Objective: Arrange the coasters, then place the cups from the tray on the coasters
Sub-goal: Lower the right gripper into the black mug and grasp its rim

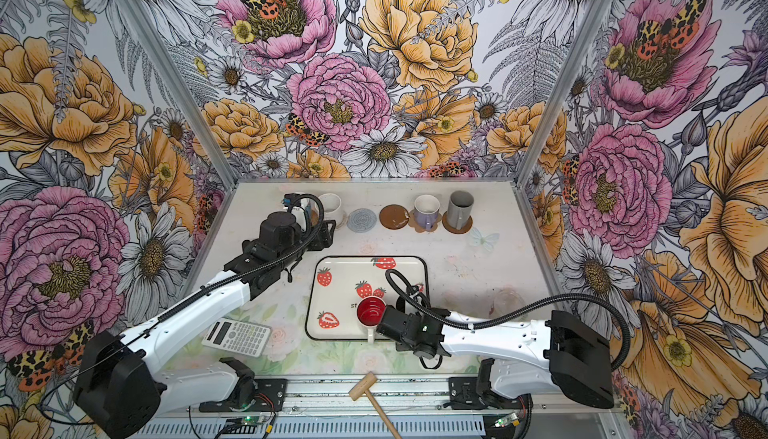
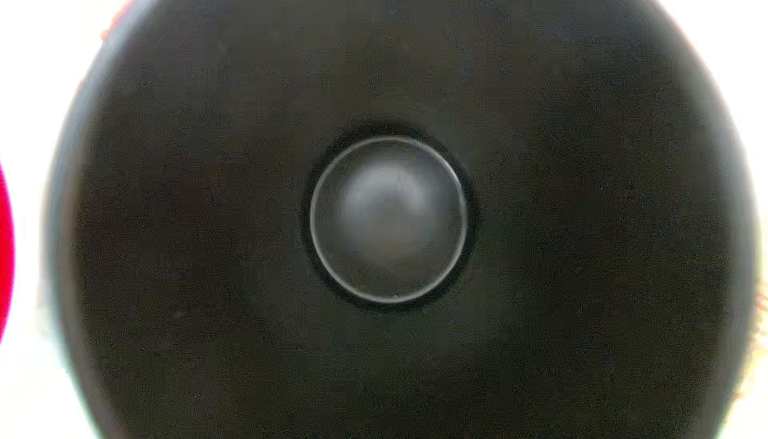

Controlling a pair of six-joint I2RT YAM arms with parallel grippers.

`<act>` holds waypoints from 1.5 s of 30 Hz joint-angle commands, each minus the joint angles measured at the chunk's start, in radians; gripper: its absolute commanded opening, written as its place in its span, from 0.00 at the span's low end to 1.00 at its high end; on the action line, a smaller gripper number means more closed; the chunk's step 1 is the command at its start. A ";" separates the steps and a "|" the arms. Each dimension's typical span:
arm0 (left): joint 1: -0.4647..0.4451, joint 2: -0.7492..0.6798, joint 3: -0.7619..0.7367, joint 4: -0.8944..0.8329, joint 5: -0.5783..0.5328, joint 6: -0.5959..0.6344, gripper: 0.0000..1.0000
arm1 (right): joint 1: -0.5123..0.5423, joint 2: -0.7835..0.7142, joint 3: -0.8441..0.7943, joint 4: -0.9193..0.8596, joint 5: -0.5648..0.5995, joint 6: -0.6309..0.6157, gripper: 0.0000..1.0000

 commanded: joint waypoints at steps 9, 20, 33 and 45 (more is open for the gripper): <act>0.007 0.030 0.044 0.009 0.034 -0.011 0.80 | -0.024 0.025 0.008 0.025 -0.016 -0.045 0.00; 0.017 0.027 0.039 0.007 0.044 -0.010 0.80 | -0.022 0.014 0.047 0.025 0.005 -0.078 0.00; 0.030 0.029 0.035 0.008 0.053 -0.012 0.80 | -0.025 -0.026 0.070 0.021 0.044 -0.101 0.00; 0.047 0.035 0.031 0.009 0.057 -0.015 0.80 | -0.058 -0.036 0.118 0.010 0.066 -0.166 0.00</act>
